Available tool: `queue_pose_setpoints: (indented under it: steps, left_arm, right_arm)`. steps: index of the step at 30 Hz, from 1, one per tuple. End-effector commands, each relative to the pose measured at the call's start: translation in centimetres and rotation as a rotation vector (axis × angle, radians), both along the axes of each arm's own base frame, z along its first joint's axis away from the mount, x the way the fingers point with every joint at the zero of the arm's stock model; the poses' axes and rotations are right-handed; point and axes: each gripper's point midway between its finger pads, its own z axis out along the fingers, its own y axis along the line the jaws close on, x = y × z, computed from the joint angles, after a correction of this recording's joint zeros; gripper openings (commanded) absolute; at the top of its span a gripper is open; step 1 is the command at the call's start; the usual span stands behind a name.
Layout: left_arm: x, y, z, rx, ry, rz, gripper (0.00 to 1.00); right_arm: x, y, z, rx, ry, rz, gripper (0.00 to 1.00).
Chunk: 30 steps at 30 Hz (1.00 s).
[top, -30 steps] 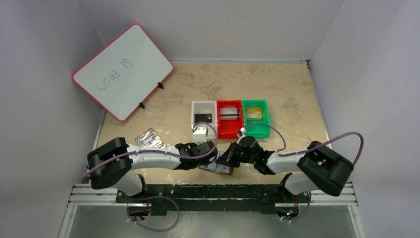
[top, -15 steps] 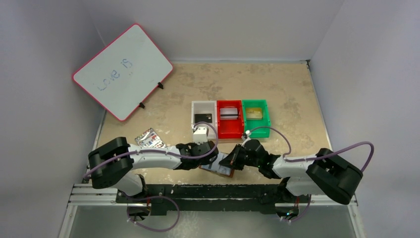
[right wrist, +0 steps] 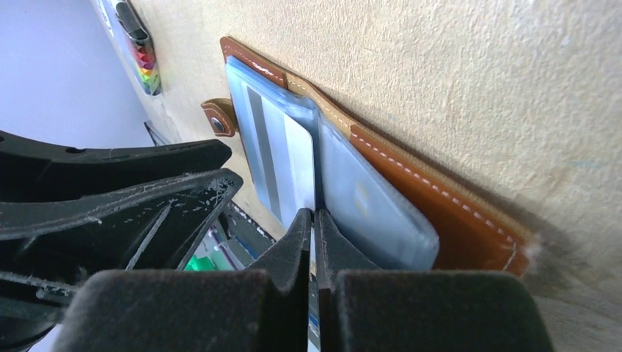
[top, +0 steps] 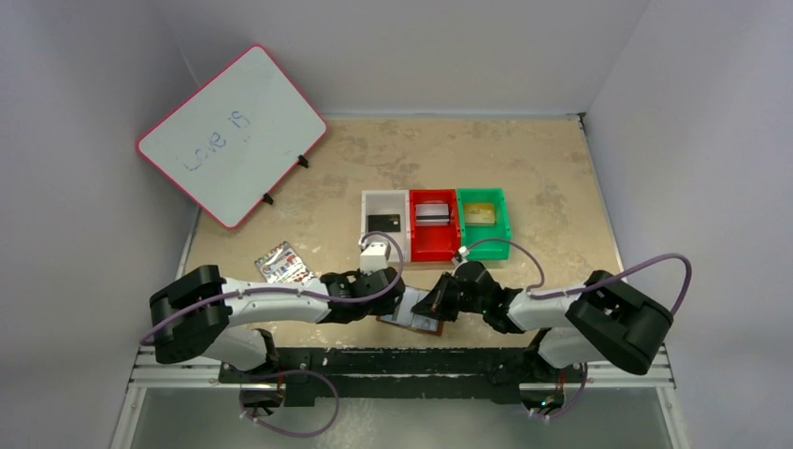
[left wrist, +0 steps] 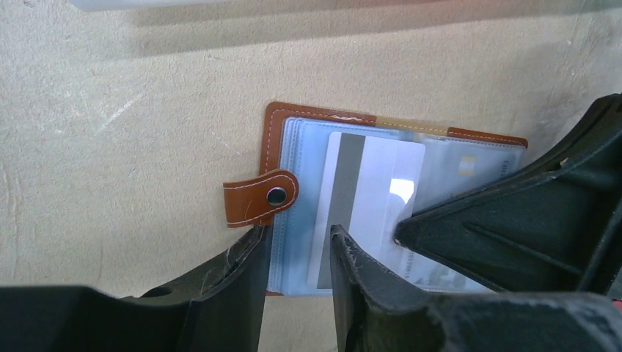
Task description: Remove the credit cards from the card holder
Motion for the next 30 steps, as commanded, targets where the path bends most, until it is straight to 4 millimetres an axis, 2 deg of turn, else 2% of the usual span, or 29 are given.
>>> queue_pose_setpoints:
  steps: [1,4,7,15,21,25,30]
  left_arm:
    - [-0.1,-1.0,1.0,-0.024,-0.016,-0.039,0.37]
    - [-0.3,-0.9,-0.2,0.022,0.011,-0.051,0.38]
    - [-0.5,0.3,-1.8,0.137,0.032,-0.033,0.38]
    - [-0.7,2.6,-4.1,0.411,0.013,-0.012,0.29]
    - [-0.7,2.8,-4.2,0.428,-0.003,0.013,0.27]
    - [-0.5,2.5,-3.6,0.401,-0.017,0.021,0.27]
    - [-0.5,1.9,-3.5,0.383,-0.014,0.006,0.27]
  right_arm:
    - [0.2,0.0,-0.7,-0.04,-0.001,0.017,0.0]
    - [0.2,0.1,-0.9,-0.046,0.001,0.024,0.0]
    - [0.2,0.1,-0.9,-0.048,0.001,0.026,0.0]
    - [0.3,-0.4,-0.6,-0.063,-0.006,0.005,0.0]
    - [0.1,-1.6,-0.3,-0.053,-0.011,-0.048,0.0]
    - [-0.1,-1.9,0.4,-0.018,-0.027,-0.06,0.0]
    - [-0.5,-2.4,0.2,-0.023,-0.015,-0.064,0.0]
